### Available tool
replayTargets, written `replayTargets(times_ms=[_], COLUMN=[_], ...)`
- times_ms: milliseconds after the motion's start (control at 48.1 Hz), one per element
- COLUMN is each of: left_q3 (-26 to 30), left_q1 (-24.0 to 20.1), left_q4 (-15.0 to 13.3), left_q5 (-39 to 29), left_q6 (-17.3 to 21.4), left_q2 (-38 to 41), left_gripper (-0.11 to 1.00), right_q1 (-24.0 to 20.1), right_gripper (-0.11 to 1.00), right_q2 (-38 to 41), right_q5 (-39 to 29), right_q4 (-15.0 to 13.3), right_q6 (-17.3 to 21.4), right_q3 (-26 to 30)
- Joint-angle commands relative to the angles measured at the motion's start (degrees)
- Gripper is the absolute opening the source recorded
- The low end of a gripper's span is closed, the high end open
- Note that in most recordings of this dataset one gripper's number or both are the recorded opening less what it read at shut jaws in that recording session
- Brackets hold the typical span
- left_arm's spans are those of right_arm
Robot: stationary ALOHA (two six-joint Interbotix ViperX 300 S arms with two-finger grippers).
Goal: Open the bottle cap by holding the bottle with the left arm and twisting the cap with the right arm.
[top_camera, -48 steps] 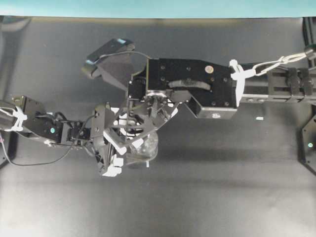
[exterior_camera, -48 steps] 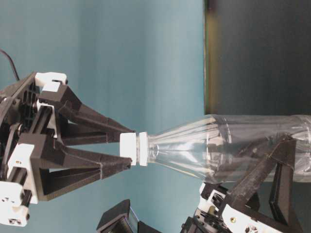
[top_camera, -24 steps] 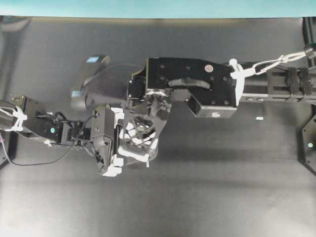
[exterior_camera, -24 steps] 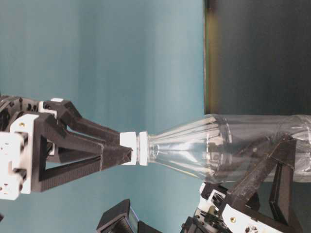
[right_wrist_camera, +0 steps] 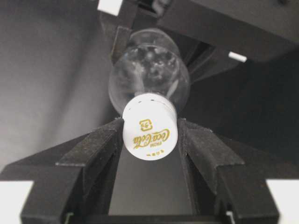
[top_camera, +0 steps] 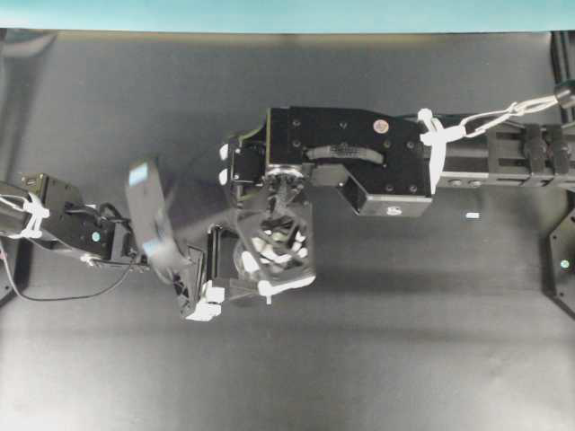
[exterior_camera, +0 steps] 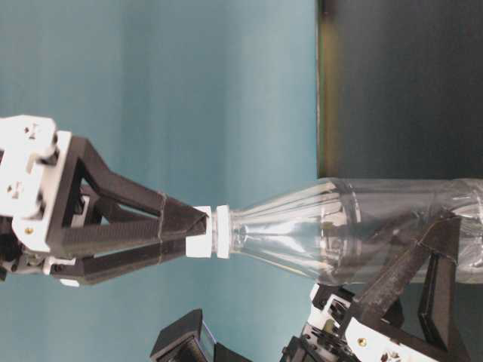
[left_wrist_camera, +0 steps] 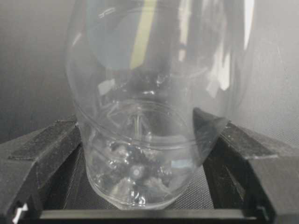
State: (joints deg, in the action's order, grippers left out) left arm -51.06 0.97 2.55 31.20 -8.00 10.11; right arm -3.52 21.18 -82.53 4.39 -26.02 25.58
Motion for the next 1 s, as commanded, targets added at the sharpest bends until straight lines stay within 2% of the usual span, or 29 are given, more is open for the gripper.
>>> replayTargets(times_ms=[0,187,353,519,976], left_q3=[-0.35,-0.53,-0.44,-0.53,-0.62], left_q1=[-0.26,0.00,0.00,0.00,0.00], left_q4=[0.09,0.09,0.09,0.09,0.09], left_q5=[-1.14,-1.23,-1.14,-1.23,-1.23], left_q6=[-0.26,-0.62,-0.62,-0.70,-0.79], left_q2=[0.79,0.79,0.70,0.70,0.79], left_gripper=[0.82,0.82,0.82,0.82,0.82], right_q1=[-0.79,-1.05,-1.32,-1.41,-1.23], right_gripper=[0.38,0.38,0.38,0.38,0.38], right_q2=[-0.18,-1.05,-1.67,-2.11,-3.69], right_q5=[0.62,0.70,1.67,1.93,3.34], right_q4=[-0.18,-0.53,-0.53,-0.35,-0.70], right_q6=[-3.43,-9.49,-10.20,-9.40,-2.20], right_q3=[-0.35,-2.37,-3.78,-4.83,-6.50])
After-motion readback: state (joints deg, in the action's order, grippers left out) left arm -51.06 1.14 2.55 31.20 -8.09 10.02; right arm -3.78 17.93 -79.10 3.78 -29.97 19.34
